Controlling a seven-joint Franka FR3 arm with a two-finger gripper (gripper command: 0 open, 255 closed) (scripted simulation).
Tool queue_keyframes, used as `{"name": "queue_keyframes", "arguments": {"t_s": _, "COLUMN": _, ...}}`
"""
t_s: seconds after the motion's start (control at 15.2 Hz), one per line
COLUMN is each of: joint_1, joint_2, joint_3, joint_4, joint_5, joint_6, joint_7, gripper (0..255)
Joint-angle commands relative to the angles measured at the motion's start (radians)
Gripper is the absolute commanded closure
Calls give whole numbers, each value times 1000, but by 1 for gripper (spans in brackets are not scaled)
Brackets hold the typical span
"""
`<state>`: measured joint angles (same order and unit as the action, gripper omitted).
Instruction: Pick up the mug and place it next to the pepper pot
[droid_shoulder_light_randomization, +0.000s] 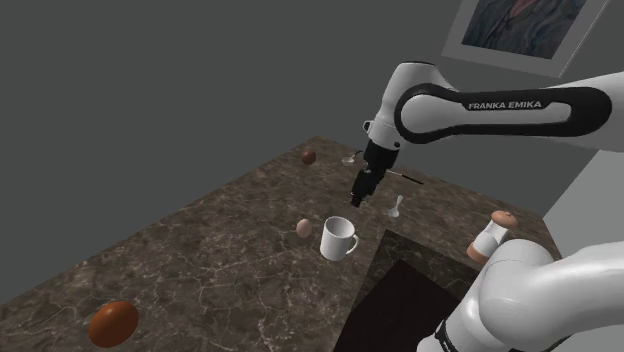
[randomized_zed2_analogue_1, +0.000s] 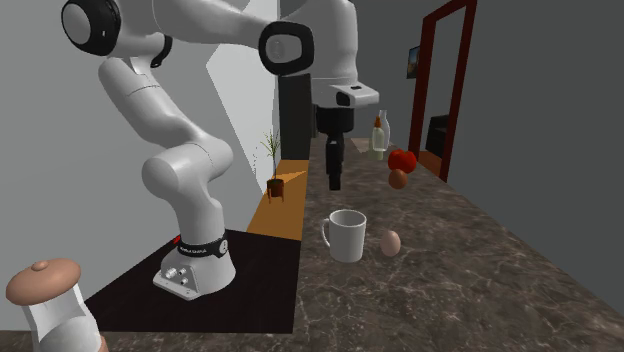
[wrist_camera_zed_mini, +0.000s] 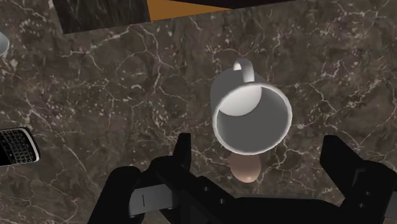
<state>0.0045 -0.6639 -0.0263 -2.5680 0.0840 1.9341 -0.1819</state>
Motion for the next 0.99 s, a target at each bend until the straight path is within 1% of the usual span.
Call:
{"name": "queue_keyframes", "arguments": {"t_s": 0.0, "joint_1": -4, "joint_2": 40, "joint_3": -2, "joint_4": -40, "joint_5": -5, "joint_6": 83, "joint_7": -8, "gripper": 0}}
{"name": "queue_keyframes", "arguments": {"t_s": 0.33, "joint_1": -11, "joint_2": 173, "joint_3": -5, "joint_4": -109, "joint_5": -13, "joint_6": 285, "joint_7": -21, "gripper": 0}}
{"name": "queue_keyframes", "arguments": {"t_s": 0.86, "joint_1": -3, "joint_2": 264, "joint_3": -4, "joint_4": -164, "joint_5": -1, "joint_6": 430, "joint_7": -29, "gripper": 0}}
{"name": "queue_keyframes", "arguments": {"t_s": 0.92, "joint_1": -3, "joint_2": 264, "joint_3": -4, "joint_4": -164, "joint_5": -1, "joint_6": 430, "joint_7": -29, "gripper": 0}}
